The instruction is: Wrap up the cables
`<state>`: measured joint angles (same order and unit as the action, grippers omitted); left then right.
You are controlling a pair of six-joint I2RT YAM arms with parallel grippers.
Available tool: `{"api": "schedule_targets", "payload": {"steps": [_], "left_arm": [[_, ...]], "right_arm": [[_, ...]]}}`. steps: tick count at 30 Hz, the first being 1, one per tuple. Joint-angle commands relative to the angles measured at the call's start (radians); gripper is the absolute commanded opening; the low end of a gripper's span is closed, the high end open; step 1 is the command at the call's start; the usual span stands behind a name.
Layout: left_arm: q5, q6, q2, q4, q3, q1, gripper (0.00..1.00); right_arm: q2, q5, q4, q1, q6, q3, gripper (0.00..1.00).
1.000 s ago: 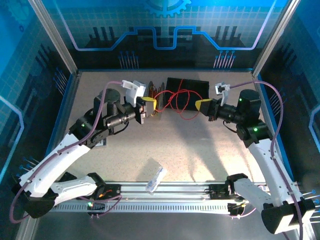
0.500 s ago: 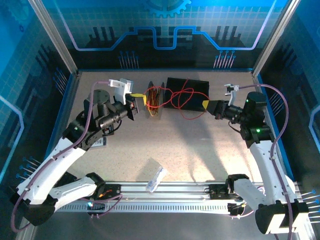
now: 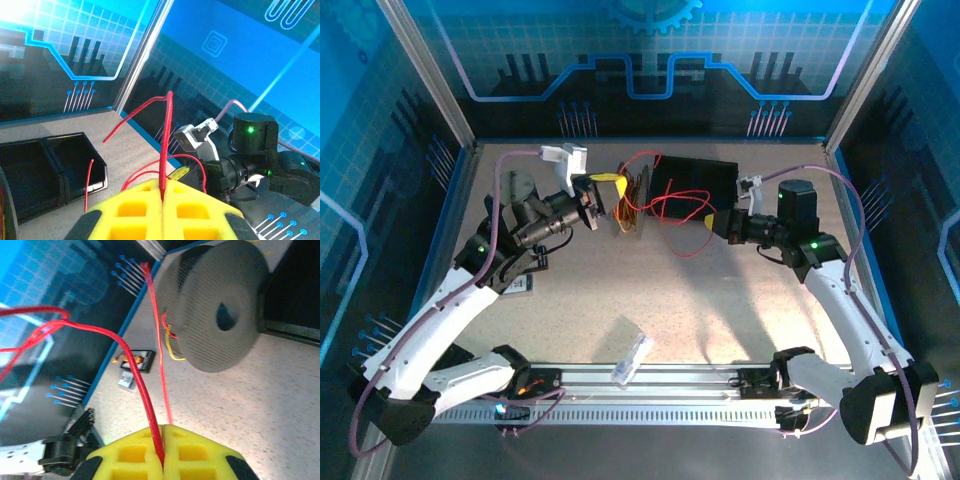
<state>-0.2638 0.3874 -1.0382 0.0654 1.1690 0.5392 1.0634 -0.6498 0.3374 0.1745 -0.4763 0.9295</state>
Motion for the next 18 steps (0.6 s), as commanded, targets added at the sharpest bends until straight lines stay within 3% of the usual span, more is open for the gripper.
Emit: {"api": "schedule_targets", "payload": {"steps": [1, 4, 7, 13, 16, 18], "left_arm": [[0.077, -0.021, 0.021, -0.022, 0.032, -0.014, 0.00], [0.148, -0.047, 0.042, 0.022, 0.022, -0.029, 0.00], [0.128, -0.033, 0.045, 0.034, 0.005, -0.052, 0.00], [0.085, -0.002, 0.029, 0.070, -0.015, -0.054, 0.00], [0.121, -0.013, 0.037, 0.096, -0.026, -0.054, 0.00], [0.155, -0.018, 0.059, 0.092, -0.043, -0.063, 0.00]], "right_arm": [[-0.023, 0.067, 0.069, -0.032, 0.033, 0.004, 0.00], [-0.067, -0.040, -0.031, -0.082, -0.030, -0.041, 0.00], [-0.117, -0.091, -0.139, -0.104, -0.096, -0.083, 0.00], [-0.185, -0.042, -0.199, -0.125, -0.124, -0.089, 0.00], [-0.193, -0.041, -0.217, -0.131, -0.134, -0.078, 0.00], [-0.190, 0.012, -0.139, -0.136, -0.100, -0.056, 0.00]]}}
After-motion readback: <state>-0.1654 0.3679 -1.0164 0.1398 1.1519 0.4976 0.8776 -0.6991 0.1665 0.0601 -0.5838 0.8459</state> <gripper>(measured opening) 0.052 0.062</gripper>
